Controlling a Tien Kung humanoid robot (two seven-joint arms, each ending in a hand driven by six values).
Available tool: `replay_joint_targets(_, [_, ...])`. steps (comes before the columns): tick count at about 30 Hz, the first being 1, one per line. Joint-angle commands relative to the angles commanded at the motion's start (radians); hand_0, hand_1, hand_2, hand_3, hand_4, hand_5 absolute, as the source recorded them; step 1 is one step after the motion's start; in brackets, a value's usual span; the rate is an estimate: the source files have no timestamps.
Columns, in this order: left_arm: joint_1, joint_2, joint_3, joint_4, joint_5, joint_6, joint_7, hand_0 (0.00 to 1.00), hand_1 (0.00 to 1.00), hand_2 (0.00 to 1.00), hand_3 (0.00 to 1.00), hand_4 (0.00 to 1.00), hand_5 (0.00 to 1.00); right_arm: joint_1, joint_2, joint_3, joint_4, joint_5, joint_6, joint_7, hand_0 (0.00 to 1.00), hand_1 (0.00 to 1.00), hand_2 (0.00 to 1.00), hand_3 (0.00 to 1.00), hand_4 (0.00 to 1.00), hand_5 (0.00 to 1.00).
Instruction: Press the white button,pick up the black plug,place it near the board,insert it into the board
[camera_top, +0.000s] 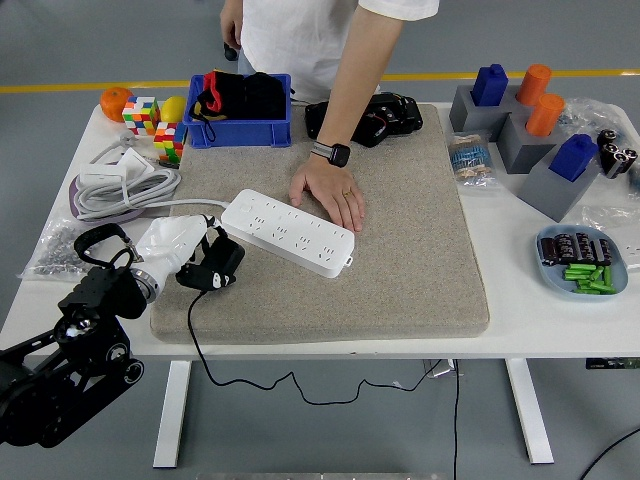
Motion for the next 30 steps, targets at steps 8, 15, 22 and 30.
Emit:
replay_joint_targets(8, [-0.003,-0.002,0.008,0.013,0.001,0.022,-0.030,0.109,0.262,0.282,0.437,0.490,0.002,0.000,0.001,0.000,0.000,0.000,-0.002,0.003,0.744,0.716,0.690,0.648,0.709,0.406])
replay_joint_targets(15, [-0.031,-0.013,-0.021,0.013,-0.012,0.039,-0.047,0.105,0.212,0.228,0.335,0.345,0.002,0.001,-0.001,-0.001,0.000,0.000,-0.004,0.006,0.743,0.716,0.690,0.645,0.708,0.407])
replay_joint_targets(22, [-0.080,-0.039,-0.032,0.033,-0.029,0.044,-0.053,0.105,0.210,0.227,0.333,0.341,0.002,0.003,0.000,-0.001,0.000,0.001,-0.006,0.008,0.743,0.716,0.689,0.646,0.707,0.406])
replay_joint_targets(30, [-0.143,-0.081,-0.009,0.112,-0.050,0.047,-0.055,0.106,0.208,0.228,0.331,0.342,0.002,0.003,-0.001,-0.006,-0.001,0.003,-0.005,0.007,0.742,0.716,0.687,0.646,0.707,0.405])
